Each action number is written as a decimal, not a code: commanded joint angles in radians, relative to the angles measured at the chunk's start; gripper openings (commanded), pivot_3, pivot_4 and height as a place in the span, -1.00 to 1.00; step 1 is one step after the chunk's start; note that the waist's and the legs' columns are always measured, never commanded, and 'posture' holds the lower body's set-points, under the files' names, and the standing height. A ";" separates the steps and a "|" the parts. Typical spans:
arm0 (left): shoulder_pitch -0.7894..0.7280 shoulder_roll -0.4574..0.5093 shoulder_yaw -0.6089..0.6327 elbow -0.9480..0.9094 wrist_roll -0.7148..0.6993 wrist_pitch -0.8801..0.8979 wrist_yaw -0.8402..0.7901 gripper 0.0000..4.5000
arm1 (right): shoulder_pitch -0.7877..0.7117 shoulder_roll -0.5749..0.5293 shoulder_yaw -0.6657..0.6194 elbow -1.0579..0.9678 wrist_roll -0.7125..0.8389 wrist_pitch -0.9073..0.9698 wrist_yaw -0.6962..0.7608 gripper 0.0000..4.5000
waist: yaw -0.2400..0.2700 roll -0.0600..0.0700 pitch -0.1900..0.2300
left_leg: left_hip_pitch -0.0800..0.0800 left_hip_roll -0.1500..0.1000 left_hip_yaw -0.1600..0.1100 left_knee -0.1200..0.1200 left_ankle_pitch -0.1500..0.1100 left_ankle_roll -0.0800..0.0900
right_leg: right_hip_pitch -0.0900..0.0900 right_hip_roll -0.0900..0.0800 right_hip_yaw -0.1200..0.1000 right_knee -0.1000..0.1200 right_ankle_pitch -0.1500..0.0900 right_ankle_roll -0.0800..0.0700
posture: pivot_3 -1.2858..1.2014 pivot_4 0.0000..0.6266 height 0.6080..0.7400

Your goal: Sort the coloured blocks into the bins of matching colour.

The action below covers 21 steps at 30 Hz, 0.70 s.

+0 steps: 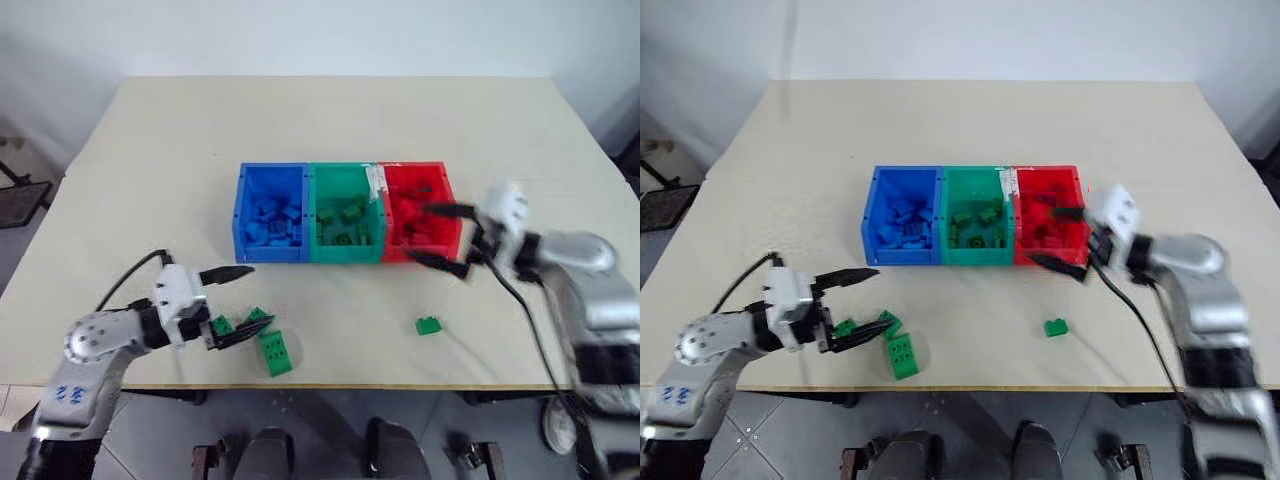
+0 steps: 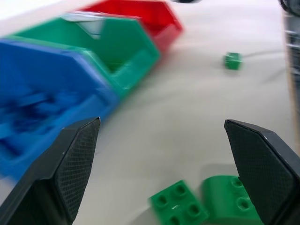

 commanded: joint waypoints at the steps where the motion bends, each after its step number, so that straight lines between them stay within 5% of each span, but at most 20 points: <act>1: -0.071 -0.012 -0.066 0.033 0.053 -0.057 -0.026 1.00 | 0.176 -0.092 -0.130 -0.072 0.013 -0.083 0.074 0.99 | -0.004 0.000 0.000 | 0.001 0.000 0.001 0.000 0.000 0.000 | 0.001 0.000 0.000 0.000 0.000 0.000 | 0.03 -0.52 1.00; 6: -0.136 -0.039 -0.140 0.066 0.045 -0.067 -0.086 1.00 | 0.454 -0.160 -0.250 -0.078 -0.025 -0.221 0.146 0.99 | -0.001 0.000 0.000 | 0.003 0.000 0.003 0.001 0.000 0.000 | 0.003 0.000 0.001 -0.001 0.000 -0.001 | 0.03 -0.52 1.00; 10: -0.135 -0.025 -0.174 0.062 0.020 -0.056 -0.162 1.00 | 0.515 -0.156 -0.254 -0.060 -0.035 -0.259 0.125 0.99 | -0.005 0.000 0.000 | 0.004 0.001 0.003 0.001 0.000 0.000 | 0.003 0.000 0.001 -0.001 0.000 -0.001 | 0.03 -0.52 1.00; 21: -0.074 0.014 -0.117 0.046 0.000 -0.041 -0.184 1.00 | 0.211 -0.165 0.101 -0.056 -0.172 -0.059 0.057 0.99 | -0.001 0.000 0.000 | 0.003 0.001 0.002 0.004 0.000 0.000 | 0.003 0.000 0.001 -0.001 0.001 -0.002 | 0.03 -0.52 1.00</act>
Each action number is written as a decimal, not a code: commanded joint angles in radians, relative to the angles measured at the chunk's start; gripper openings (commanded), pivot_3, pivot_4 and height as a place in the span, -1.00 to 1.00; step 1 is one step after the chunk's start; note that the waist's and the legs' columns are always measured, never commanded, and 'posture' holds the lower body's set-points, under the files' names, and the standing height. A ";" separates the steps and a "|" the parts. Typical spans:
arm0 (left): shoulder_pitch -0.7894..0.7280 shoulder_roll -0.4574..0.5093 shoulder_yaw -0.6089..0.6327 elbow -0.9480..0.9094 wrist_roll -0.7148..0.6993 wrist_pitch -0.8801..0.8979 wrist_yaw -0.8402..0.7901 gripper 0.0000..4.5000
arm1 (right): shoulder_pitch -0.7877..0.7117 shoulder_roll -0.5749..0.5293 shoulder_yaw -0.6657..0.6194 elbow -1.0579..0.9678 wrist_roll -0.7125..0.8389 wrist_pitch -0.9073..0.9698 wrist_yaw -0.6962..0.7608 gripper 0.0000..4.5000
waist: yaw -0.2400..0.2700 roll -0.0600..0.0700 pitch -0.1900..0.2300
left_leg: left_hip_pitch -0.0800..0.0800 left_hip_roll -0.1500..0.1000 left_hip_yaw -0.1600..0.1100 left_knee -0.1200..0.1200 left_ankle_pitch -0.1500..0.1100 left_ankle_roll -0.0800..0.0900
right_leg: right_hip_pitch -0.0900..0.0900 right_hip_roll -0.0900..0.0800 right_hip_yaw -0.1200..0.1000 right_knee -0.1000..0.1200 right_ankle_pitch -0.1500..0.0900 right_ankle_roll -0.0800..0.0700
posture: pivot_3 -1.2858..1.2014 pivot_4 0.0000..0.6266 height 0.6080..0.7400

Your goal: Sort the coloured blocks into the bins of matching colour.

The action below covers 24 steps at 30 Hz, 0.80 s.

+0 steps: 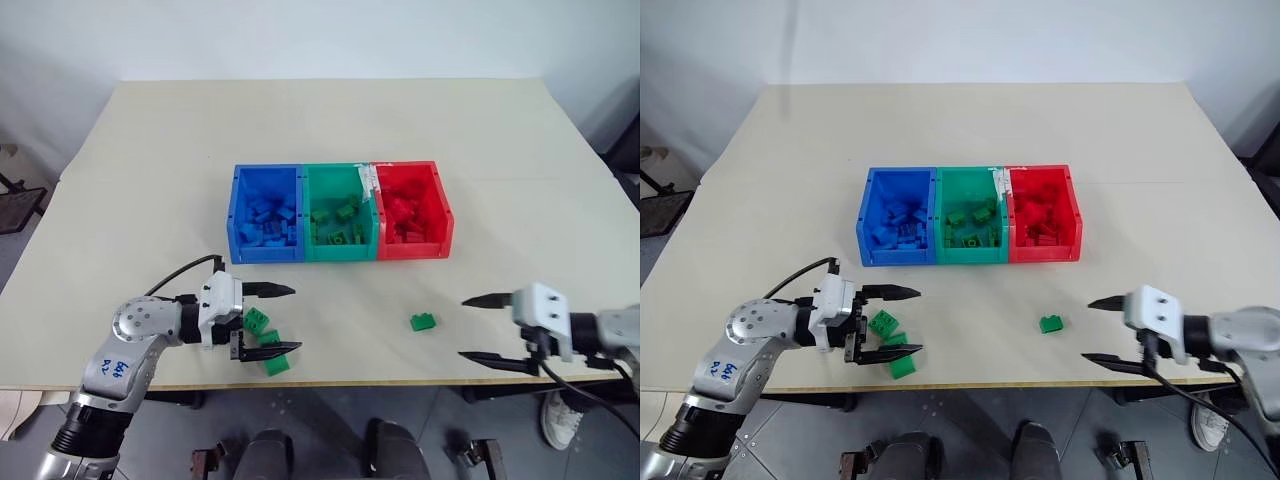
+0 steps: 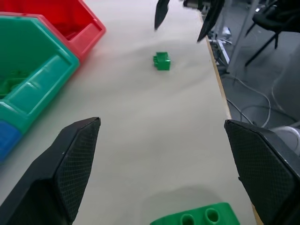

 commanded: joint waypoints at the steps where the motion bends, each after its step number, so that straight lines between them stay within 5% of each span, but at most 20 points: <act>1: 0.028 0.019 0.025 -0.030 0.005 -0.029 -0.004 1.00 | -0.103 0.014 0.104 0.041 -0.065 0.023 -0.012 0.99 | 0.004 0.000 0.000 | 0.000 0.000 0.000 0.000 0.000 0.000 | 0.000 0.000 0.000 0.000 0.000 0.000 | 0.03 -0.52 1.00; 3: 0.031 0.016 0.028 -0.032 0.010 -0.035 0.010 1.00 | -0.162 0.034 0.161 0.095 -0.091 0.008 0.000 0.99 | 0.011 0.000 0.000 | -0.002 0.000 0.000 0.002 -0.001 0.001 | 0.000 0.000 -0.001 -0.001 0.000 0.000 | 0.03 -0.52 1.00; 6: 0.037 0.014 0.031 -0.044 0.011 -0.038 0.023 1.00 | -0.226 0.059 0.213 0.165 -0.111 -0.012 0.016 0.71 | 0.019 0.000 0.000 | -0.003 0.000 0.000 0.005 -0.002 0.001 | 0.000 0.000 -0.001 -0.001 0.000 0.000 | 0.03 -0.52 1.00; 15: 0.094 0.021 0.074 -0.080 0.001 -0.038 0.059 1.00 | -0.278 0.062 0.217 0.166 -0.058 -0.021 0.084 -0.61 | 0.020 0.000 0.000 | -0.002 0.000 0.000 0.007 -0.002 0.001 | 0.001 0.000 -0.001 0.000 0.000 0.000 | 0.03 -0.52 1.00; 24: 0.173 -0.022 0.248 -0.152 -0.092 0.033 0.209 1.00 | -0.596 0.312 0.201 0.106 0.100 0.330 -0.140 -0.61 | -0.010 0.000 0.000 | -0.002 0.002 -0.002 0.008 -0.003 0.000 | 0.000 0.002 -0.001 0.003 0.000 0.000 | 0.03 -0.52 1.00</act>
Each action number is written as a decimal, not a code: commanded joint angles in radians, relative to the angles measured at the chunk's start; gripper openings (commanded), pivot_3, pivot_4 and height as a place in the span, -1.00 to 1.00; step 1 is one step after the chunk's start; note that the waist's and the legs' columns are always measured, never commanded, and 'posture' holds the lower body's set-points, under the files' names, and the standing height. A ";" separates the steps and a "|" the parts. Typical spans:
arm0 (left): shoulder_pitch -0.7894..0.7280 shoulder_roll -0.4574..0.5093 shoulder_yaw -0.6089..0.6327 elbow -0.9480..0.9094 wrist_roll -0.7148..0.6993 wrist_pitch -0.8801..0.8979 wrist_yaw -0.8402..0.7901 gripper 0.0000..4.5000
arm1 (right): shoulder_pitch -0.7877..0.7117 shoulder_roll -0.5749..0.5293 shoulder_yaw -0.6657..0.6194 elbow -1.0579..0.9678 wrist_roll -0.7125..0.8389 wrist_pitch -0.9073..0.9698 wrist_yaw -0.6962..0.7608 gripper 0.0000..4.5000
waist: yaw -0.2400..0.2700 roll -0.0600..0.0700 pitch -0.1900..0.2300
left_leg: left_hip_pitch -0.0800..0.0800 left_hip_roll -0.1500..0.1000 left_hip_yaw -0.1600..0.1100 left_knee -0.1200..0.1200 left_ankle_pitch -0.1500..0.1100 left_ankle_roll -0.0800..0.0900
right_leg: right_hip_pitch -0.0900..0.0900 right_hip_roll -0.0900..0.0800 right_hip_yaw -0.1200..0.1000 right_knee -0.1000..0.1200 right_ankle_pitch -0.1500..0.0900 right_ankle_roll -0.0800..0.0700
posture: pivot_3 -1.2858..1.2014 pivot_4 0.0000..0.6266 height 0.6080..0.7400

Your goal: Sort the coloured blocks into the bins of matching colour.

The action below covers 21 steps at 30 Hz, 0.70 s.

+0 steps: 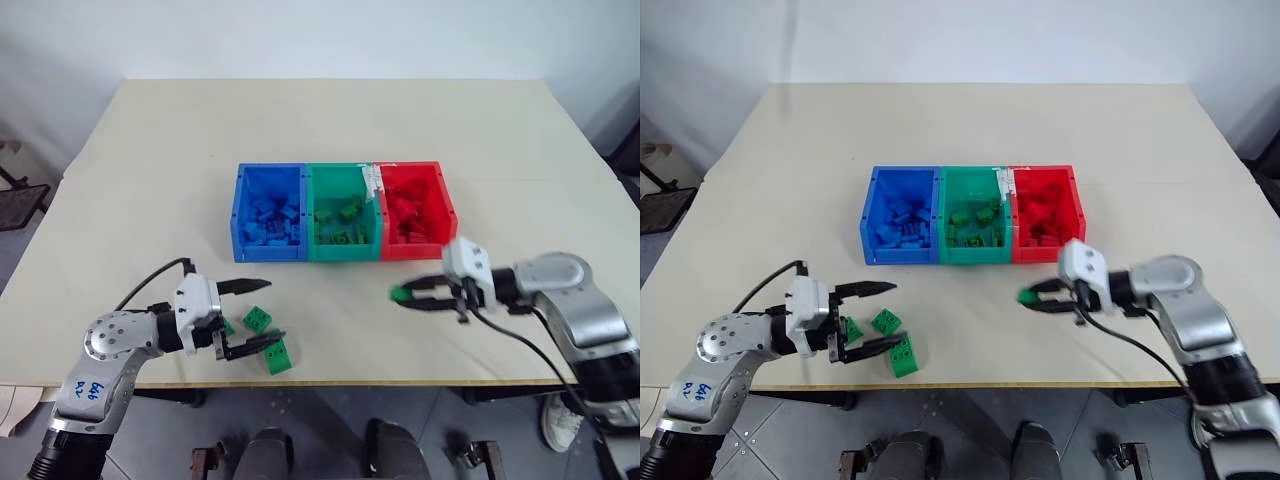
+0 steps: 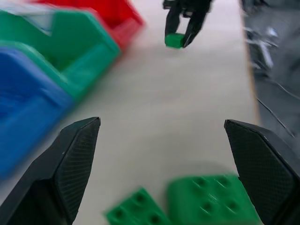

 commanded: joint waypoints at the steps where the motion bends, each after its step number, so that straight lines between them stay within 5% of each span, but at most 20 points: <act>1: 0.090 -0.002 0.129 -0.082 -0.067 0.024 0.057 1.00 | -0.176 0.094 -0.002 0.070 -0.026 0.067 -0.140 -0.61 | -0.010 0.000 0.000 | 0.000 0.000 0.000 0.000 0.000 -0.001 | -0.001 0.000 0.000 0.000 0.000 0.000 | 0.03 -0.52 1.00; 7: 0.213 -0.001 0.217 -0.106 -0.061 0.022 0.087 1.00 | -0.427 0.229 0.036 0.445 -0.183 -0.093 -0.286 -0.61 | -0.006 0.000 0.000 | -0.001 0.000 -0.001 -0.001 -0.001 -0.001 | -0.002 0.001 -0.001 0.001 0.000 0.000 | 0.03 -0.52 1.00; 13: 0.236 -0.009 0.233 -0.119 -0.061 0.019 0.111 1.00 | -0.493 0.276 0.018 0.591 -0.186 -0.194 -0.234 0.30 | -0.006 0.000 0.000 | -0.002 0.000 0.000 -0.001 -0.001 -0.001 | -0.003 0.001 -0.001 0.001 0.000 0.000 | 0.03 -0.52 1.00; 17: 0.216 0.018 0.269 -0.059 0.013 -0.042 0.130 1.00 | -0.379 0.214 -0.049 0.431 -0.102 -0.230 -0.143 0.91 | -0.007 0.001 0.000 | -0.002 0.001 0.000 -0.002 -0.001 -0.001 | -0.004 0.001 -0.001 0.001 0.000 0.000 | 0.03 -0.52 1.00; 21: 0.197 0.066 0.333 0.034 0.000 -0.055 0.092 1.00 | -0.182 0.116 -0.109 0.187 0.008 -0.159 -0.050 0.98 | 0.001 0.001 0.000 | -0.003 0.001 0.000 -0.002 -0.002 -0.001 | -0.004 0.001 -0.002 0.001 0.000 0.000 | 0.03 -0.52 1.00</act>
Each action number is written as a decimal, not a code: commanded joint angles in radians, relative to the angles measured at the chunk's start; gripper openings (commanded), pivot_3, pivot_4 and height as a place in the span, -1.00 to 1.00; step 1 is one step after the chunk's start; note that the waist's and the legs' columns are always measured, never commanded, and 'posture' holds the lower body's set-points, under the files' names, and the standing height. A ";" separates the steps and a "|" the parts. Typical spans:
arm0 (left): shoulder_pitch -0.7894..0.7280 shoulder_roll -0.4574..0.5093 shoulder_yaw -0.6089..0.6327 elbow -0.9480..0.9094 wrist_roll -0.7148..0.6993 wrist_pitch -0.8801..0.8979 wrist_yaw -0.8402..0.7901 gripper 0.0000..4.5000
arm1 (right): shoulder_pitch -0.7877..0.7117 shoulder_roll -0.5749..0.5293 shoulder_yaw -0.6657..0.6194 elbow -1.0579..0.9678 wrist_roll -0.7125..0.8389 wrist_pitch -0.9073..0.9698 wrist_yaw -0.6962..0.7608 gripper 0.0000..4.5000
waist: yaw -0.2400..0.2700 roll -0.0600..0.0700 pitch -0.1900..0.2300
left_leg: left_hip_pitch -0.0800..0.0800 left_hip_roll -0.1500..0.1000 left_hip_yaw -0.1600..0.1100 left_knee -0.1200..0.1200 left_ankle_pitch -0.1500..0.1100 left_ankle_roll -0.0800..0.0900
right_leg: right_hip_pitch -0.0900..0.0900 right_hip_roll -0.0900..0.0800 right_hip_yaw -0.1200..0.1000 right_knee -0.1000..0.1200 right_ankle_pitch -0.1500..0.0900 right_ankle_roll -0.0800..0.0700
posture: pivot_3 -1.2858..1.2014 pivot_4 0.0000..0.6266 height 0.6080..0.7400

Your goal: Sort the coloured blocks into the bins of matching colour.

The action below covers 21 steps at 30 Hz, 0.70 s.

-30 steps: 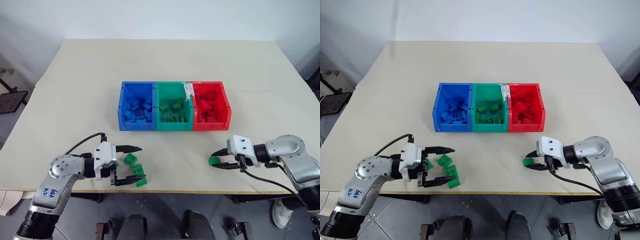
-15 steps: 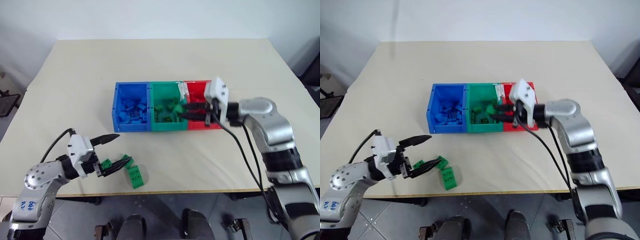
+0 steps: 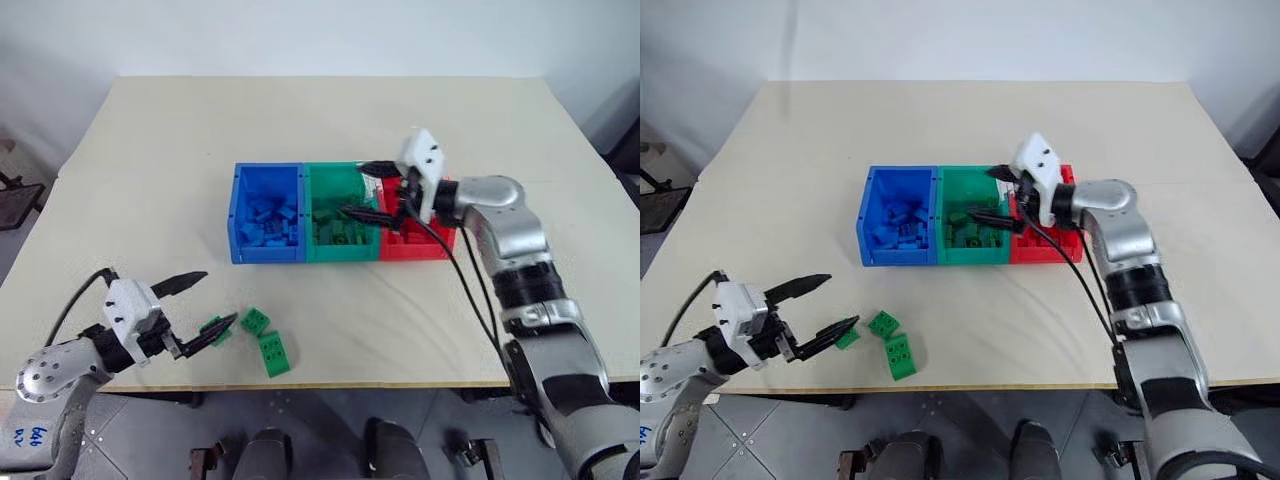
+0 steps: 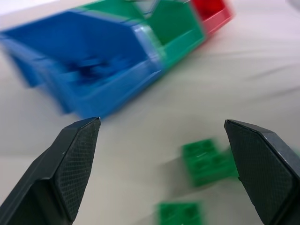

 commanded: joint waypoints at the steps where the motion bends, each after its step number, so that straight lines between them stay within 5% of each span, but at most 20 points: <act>1: -0.005 0.057 0.075 0.079 -0.013 -0.031 -0.060 1.00 | 0.147 -0.071 -0.081 -0.219 0.112 0.037 0.068 0.98 | -0.002 0.000 0.000 | 0.000 0.000 0.000 0.000 0.000 0.000 | 0.000 0.000 0.000 0.000 0.000 0.000 | 0.03 -0.52 1.00; 6: -0.055 0.160 0.064 0.291 0.030 -0.128 -0.202 1.00 | 0.433 -0.171 -0.121 -0.402 0.169 -0.023 0.188 0.98 | -0.003 0.001 0.001 | 0.001 0.001 0.003 0.000 -0.001 0.001 | 0.000 0.000 0.000 -0.001 0.000 0.000 | 0.03 -0.52 1.00; 12: -0.126 0.244 -0.009 0.424 0.072 -0.257 -0.365 1.00 | 0.588 -0.232 -0.142 -0.496 0.194 -0.006 0.199 0.98 | -0.004 0.001 0.001 | 0.003 0.002 0.009 0.000 -0.002 0.002 | -0.001 0.000 0.003 0.000 0.000 0.000 | 0.03 -0.52 1.00; 21: -0.296 0.259 -0.303 0.136 0.073 -0.128 -0.503 1.00 | 0.701 -0.285 -0.192 -0.556 0.209 0.023 0.166 0.98 | 0.009 0.001 0.001 | 0.002 0.002 0.011 0.004 -0.005 0.004 | -0.001 0.000 0.003 0.000 0.000 0.000 | 0.03 -0.52 1.00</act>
